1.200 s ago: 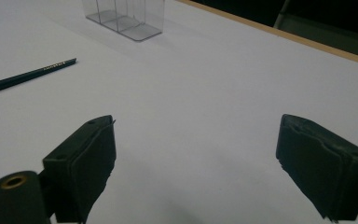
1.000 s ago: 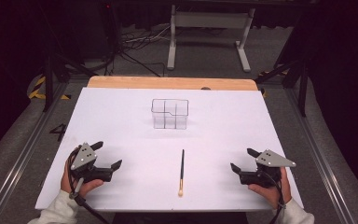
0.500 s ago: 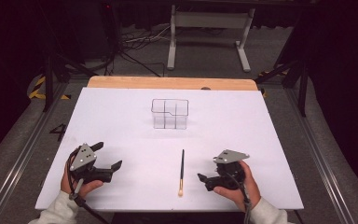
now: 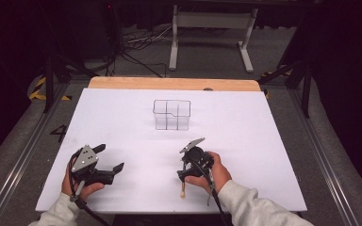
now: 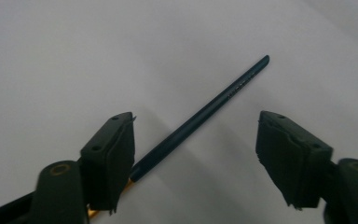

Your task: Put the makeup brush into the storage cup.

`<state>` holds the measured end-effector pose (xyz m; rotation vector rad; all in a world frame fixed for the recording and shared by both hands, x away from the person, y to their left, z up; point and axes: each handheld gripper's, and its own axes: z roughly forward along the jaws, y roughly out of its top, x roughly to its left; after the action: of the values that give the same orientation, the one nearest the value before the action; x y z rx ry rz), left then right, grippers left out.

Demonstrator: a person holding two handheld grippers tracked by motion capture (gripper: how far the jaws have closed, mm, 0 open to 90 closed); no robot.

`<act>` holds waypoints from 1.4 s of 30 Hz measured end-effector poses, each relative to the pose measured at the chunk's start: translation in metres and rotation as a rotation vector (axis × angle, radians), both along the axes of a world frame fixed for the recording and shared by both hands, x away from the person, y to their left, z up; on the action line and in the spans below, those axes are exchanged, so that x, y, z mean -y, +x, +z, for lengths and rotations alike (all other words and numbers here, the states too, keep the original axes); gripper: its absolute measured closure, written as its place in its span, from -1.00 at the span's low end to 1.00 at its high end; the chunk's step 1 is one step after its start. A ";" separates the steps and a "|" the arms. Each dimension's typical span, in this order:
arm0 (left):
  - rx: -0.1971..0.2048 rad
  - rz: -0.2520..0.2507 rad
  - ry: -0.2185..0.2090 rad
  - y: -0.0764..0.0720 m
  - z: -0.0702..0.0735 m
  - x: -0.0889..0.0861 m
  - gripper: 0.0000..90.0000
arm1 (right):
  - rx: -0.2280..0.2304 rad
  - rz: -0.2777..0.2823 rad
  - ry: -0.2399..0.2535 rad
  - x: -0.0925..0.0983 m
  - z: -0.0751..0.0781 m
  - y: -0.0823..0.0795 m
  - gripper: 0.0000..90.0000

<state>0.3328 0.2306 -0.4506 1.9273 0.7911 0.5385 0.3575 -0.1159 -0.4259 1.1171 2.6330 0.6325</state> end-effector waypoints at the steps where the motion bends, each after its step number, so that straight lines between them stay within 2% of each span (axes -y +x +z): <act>1: -0.001 0.000 0.002 0.000 0.000 0.000 -0.87 | -0.015 -0.005 -0.012 -0.001 -0.003 0.003 -0.14; 2: 0.002 0.000 0.005 0.000 0.000 0.000 -0.87 | -0.029 0.002 -0.017 -0.002 -0.006 0.005 0.02; 3: 0.002 -0.001 0.005 0.000 0.000 0.000 -0.87 | -0.028 0.013 -0.030 -0.004 -0.008 0.005 0.03; 6: -0.004 -0.001 0.006 0.001 0.000 0.001 -0.87 | -0.036 0.055 -0.038 -0.009 -0.005 0.005 0.51; 9: -0.011 -0.005 0.015 0.001 -0.001 0.003 -0.87 | -0.048 0.059 -0.031 -0.009 -0.005 0.009 0.75; 10: -0.011 -0.005 0.015 0.001 -0.001 0.003 -0.87 | -0.048 0.059 -0.031 -0.009 -0.005 0.009 0.75; 12: -0.014 -0.010 0.016 0.001 -0.002 0.003 -0.87 | -0.058 0.067 -0.019 -0.005 -0.005 0.015 0.88; 14: -0.018 -0.012 0.019 0.001 -0.002 0.004 -0.87 | -0.072 0.075 -0.010 -0.004 -0.005 0.017 0.88; 17: -0.019 -0.017 0.021 0.002 -0.003 0.004 -0.86 | -0.053 0.091 -0.020 -0.005 -0.005 0.016 0.88; 19: -0.017 -0.019 0.021 0.002 -0.002 0.004 -0.86 | -0.042 0.102 -0.009 -0.003 -0.005 0.016 0.88; 21: -0.018 -0.020 0.018 0.002 -0.002 0.004 -0.86 | -0.015 0.103 0.016 0.001 -0.005 0.015 0.88; 25: -0.024 -0.018 0.015 0.002 -0.003 0.005 -0.86 | 0.022 0.092 0.109 0.012 -0.003 0.014 0.88; 29: -0.022 -0.020 0.015 0.003 -0.003 0.007 -0.85 | 0.065 0.086 0.181 0.024 0.004 0.012 0.88; 33: -0.022 -0.017 0.013 0.003 -0.003 0.007 -0.84 | 0.105 0.086 0.225 0.033 0.007 0.011 0.88; 39: -0.025 -0.021 0.009 0.003 -0.003 0.007 -0.84 | 0.129 0.073 0.298 0.045 0.011 0.012 0.88; 42: -0.019 -0.017 0.017 0.002 -0.002 0.009 -0.84 | 0.126 0.060 0.339 0.050 0.010 0.013 0.88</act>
<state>0.3353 0.2219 -0.4531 1.9556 0.7841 0.5186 0.3709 -0.1661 -0.4161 1.0422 2.5193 1.1565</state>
